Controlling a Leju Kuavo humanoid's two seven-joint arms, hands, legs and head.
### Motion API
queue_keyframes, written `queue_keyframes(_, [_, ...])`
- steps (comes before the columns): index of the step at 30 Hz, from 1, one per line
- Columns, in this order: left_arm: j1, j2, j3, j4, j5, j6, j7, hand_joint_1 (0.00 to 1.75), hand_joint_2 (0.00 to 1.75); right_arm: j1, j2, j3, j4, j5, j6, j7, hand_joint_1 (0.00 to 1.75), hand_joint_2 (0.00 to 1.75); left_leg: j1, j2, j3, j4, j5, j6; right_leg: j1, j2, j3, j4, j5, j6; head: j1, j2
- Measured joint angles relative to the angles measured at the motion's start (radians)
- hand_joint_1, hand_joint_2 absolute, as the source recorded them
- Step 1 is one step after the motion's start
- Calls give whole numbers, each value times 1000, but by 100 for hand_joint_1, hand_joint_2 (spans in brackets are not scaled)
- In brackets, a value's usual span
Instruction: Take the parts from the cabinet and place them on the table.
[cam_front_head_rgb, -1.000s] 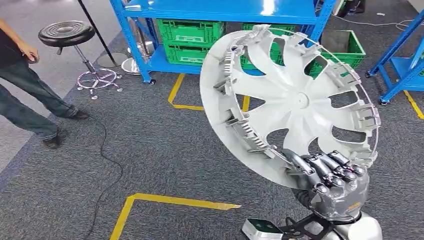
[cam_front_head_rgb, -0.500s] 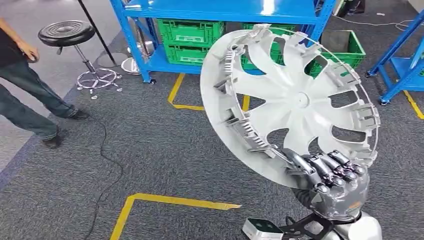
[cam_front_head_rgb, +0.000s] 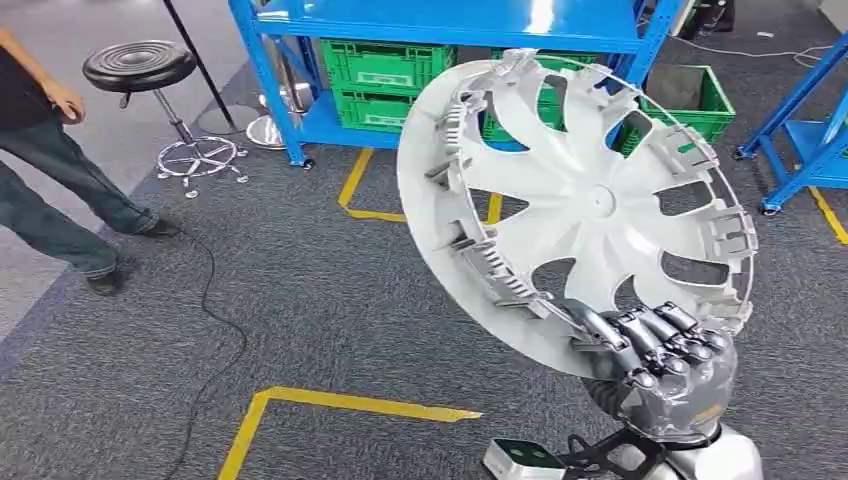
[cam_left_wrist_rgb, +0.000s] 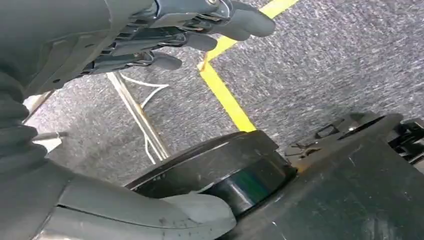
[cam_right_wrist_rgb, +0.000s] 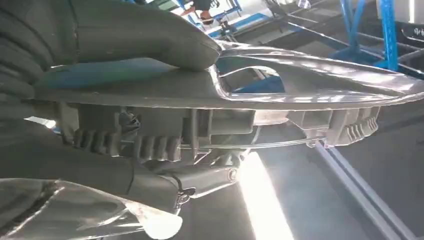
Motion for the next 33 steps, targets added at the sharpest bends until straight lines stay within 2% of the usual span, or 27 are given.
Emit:
queue_keyframes(3, [0, 1, 1, 0, 1, 2, 0, 0, 175, 4, 0, 0, 0, 0, 0, 0, 175, 175, 2, 0, -2, -2, 4, -8, 5, 0, -5, 8, 1, -14, -2, 0])
queue_keyframes(4, [-1, 3, 1, 0, 1, 2, 0, 0, 175, 3, 0, 0, 0, 0, 0, 0, 175, 175, 3, -1, -5, 3, -3, -13, -4, -4, -2, 3, 4, -21, -2, 0])
queue_keyframes(5, [-1, 1, 1, 0, 1, 2, 1, 0, 175, 3, 0, 0, 0, 0, 0, 0, 175, 175, 2, 9, -8, 18, -18, -20, -3, -7, -1, 3, 4, -25, -3, 0])
queue_keyframes(6, [-2, 2, 1, 0, 2, 2, 1, 0, 175, 3, 1, 0, 0, 0, 0, 1, 175, 175, 4, 16, -32, 79, -57, -28, -4, -11, -1, 3, 3, -34, -11, 0])
queue_keyframes(7, [-4, 3, 2, 0, 3, 2, 1, 0, 175, 3, 1, 0, 0, 0, 0, 0, 175, 175, 5, 17, -56, 136, -87, -32, -4, -13, -1, 3, 2, -35, -11, 0])
queue_keyframes(8, [-9, 4, 3, 0, 4, 2, 0, 0, 175, 3, 1, 0, 0, 0, 0, 0, 175, 175, 5, 19, -97, 240, -134, -36, -3, -18, -1, 3, 2, -37, -11, 0])
queue_keyframes(9, [-12, 4, 4, 0, 4, 2, 0, 0, 175, 3, 1, 0, 0, 0, 0, 0, 175, 175, 5, 19, -116, 288, -151, -37, -3, -20, -1, 3, 1, -37, -11, 0])
queue_keyframes(10, [-15, 4, 5, 0, 4, 2, 0, 0, 175, 3, 1, 1, 1, 0, 0, 0, 175, 175, 5, 19, -123, 317, -150, -37, -3, -22, -1, 3, 1, -37, -11, 0])
queue_keyframes(11, [-15, 4, 5, 0, 4, 2, 0, 0, 175, 3, 1, 1, 3, 0, 0, 0, 175, 175, 5, 19, -110, 297, -130, -35, -2, -22, 0, 3, 1, -37, -11, 0])
queue_keyframes(12, [-14, 4, 5, 0, 4, 2, 1, 0, 175, 3, 1, 1, 3, 0, 0, 0, 175, 175, 5, 21, -78, 230, -86, -32, -2, -22, 1, 3, 0, -36, -11, 0])
queue_keyframes(14, [-8, 2, 5, 0, 2, 2, 4, 0, 175, 2, 1, 1, 3, 0, 0, 0, 175, 175, 6, 25, 3, 52, 2, -26, -2, -20, 6, 3, -2, -34, -11, 0])
queue_keyframes(15, [-4, 2, 5, 0, 2, 2, 4, 0, 175, 2, 2, 1, 3, 0, 0, 0, 175, 175, 3, 26, 14, 30, -14, -24, 2, -19, 3, 3, -1, -30, -10, 0])
queue_keyframes(16, [-2, 1, 5, 0, 3, 2, 4, 0, 175, 2, 2, 1, 3, 0, 0, 0, 175, 175, 0, 26, 16, 11, -12, -19, 5, -17, -6, 6, 2, -25, -12, 0])
queue_keyframes(17, [-2, 0, 5, 0, 3, 2, 4, 0, 175, 1, 2, 1, 3, -1, 0, 0, 175, 175, 0, 25, 13, 2, -23, -12, 5, -18, -14, 6, 5, -19, -10, 0])
queue_keyframes(18, [-1, 0, 5, 0, 3, 3, 4, 0, 175, 2, 2, 1, 3, 0, 0, 0, 175, 175, 0, 24, 9, 5, -22, -10, 5, -21, -15, 3, 7, -15, -9, 0])
queue_keyframes(19, [-1, 0, 5, 0, 3, 3, 4, 0, 175, 1, 2, 2, 3, 0, 0, 0, 175, 175, 1, 23, 10, -2, -19, -4, 6, -23, -12, 1, 8, -8, -11, 0])
queue_keyframes(20, [-1, -2, 5, 0, 3, 3, 4, 0, 175, 2, 2, 2, 3, 0, 0, 0, 175, 175, 8, 23, 16, -10, -13, 5, 3, -22, -25, 9, -4, -2, -10, 0])
queue_keyframes(21, [-1, -3, 5, 0, 3, 3, 3, 0, 175, 1, 2, 2, 3, 0, 0, 0, 175, 175, 7, 23, 17, -11, -13, 8, 4, -18, -36, 41, -25, 0, -9, 0])
queue_keyframes(22, [-1, -3, 5, 0, 3, 3, 3, 0, 175, 0, 2, 2, 3, 0, 0, 0, 175, 175, 6, 24, 16, -11, -14, 14, 4, -16, -66, 104, -57, 0, -6, 0])
queue_keyframes(24, [0, -3, 5, 0, 3, 4, 4, 0, 175, 0, 2, 2, 3, 0, 0, 0, 175, 175, 2, 25, 16, -10, -15, 18, 4, -15, -147, 269, -121, 3, -8, 0])
queue_keyframes(25, [0, -3, 5, 0, 3, 4, 3, 0, 175, 0, 2, 2, 5, 0, 0, 0, 175, 175, 1, 25, 17, -10, -16, 19, 5, -15, -172, 314, -126, 3, -8, 0])
queue_keyframes(26, [1, -3, 5, 0, 3, 4, 4, 0, 175, 1, 2, 2, 6, 0, 0, 0, 175, 175, 0, 24, 19, -10, -17, 20, 5, -15, -174, 311, -108, 1, -8, 0])
queue_keyframes(27, [1, -3, 5, 0, 3, 4, 3, 0, 175, 1, 2, 2, 8, 0, 0, 0, 175, 175, -1, 22, 23, -9, -19, 21, 6, -15, -152, 259, -66, -2, -8, 0])
queue_keyframes(29, [1, -5, 5, 0, 2, 4, 3, 0, 175, 0, 2, 2, 8, 0, 0, 0, 175, 175, -3, 19, 33, -9, -25, 20, 10, -15, -65, 79, 28, -14, -8, 0])
queue_keyframes(30, [3, -6, 5, 0, 2, 4, 3, 0, 175, -2, 2, 2, 9, -1, 0, 0, 175, 175, -2, 19, 33, -9, -28, 17, 13, -15, -41, 32, 23, -23, -8, 0])
queue_keyframes(31, [2, -6, 5, 0, 2, 4, 3, 0, 175, -4, 2, 3, 9, -1, 0, 0, 175, 175, -9, 19, 25, 0, -30, 11, 14, -15, -23, 8, 22, -24, -9, 0])
queue_keyframes(33, [1, -4, 6, 0, 3, 4, 3, 0, 175, -7, 2, 4, 10, -2, 0, 0, 175, 175, -3, 19, 19, -3, -27, 2, 18, -11, -30, 8, 17, -26, -10, 0])
